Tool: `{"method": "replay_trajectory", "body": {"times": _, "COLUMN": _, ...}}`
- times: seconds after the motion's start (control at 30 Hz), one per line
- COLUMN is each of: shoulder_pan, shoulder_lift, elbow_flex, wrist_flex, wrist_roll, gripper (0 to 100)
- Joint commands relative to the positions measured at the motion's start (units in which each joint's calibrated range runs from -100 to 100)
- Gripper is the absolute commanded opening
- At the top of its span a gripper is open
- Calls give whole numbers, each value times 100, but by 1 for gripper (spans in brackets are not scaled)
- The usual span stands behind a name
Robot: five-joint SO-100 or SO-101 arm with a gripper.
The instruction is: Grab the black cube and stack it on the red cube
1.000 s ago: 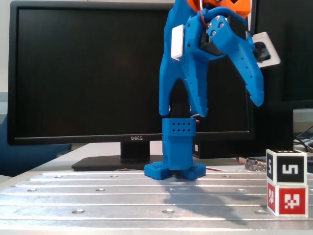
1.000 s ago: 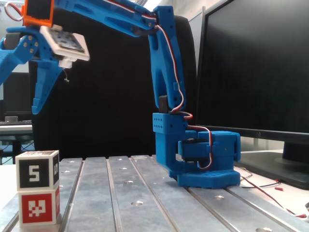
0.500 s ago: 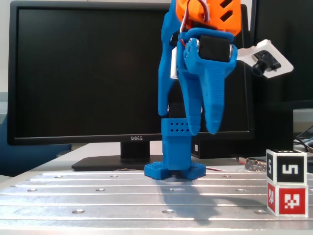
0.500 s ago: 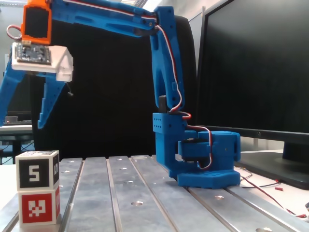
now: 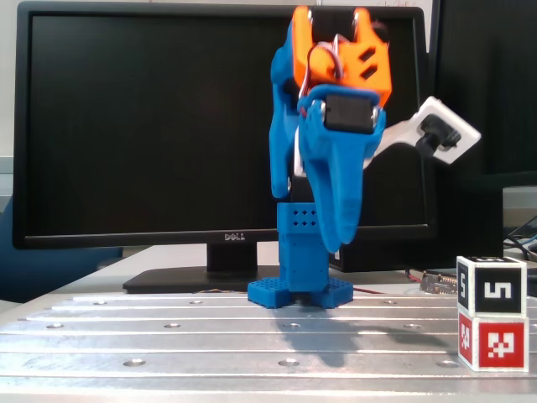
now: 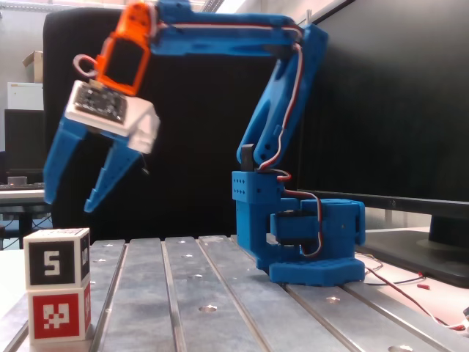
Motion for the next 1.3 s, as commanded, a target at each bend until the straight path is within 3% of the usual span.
{"method": "replay_trajectory", "body": {"times": 0.0, "shoulder_pan": 126, "shoulder_lift": -941, "elbow_flex": 804, "wrist_flex": -435, "wrist_roll": -50, "gripper": 15}}
{"method": "replay_trajectory", "body": {"times": 0.17, "shoulder_pan": 251, "shoulder_lift": -1960, "elbow_flex": 1863, "wrist_flex": -811, "wrist_roll": -50, "gripper": 15}}
{"method": "replay_trajectory", "body": {"times": 0.43, "shoulder_pan": 391, "shoulder_lift": -3280, "elbow_flex": 2984, "wrist_flex": -1196, "wrist_roll": -55, "gripper": 2}}
{"method": "replay_trajectory", "body": {"times": 1.27, "shoulder_pan": 753, "shoulder_lift": -7307, "elbow_flex": 5508, "wrist_flex": -435, "wrist_roll": -55, "gripper": 2}}
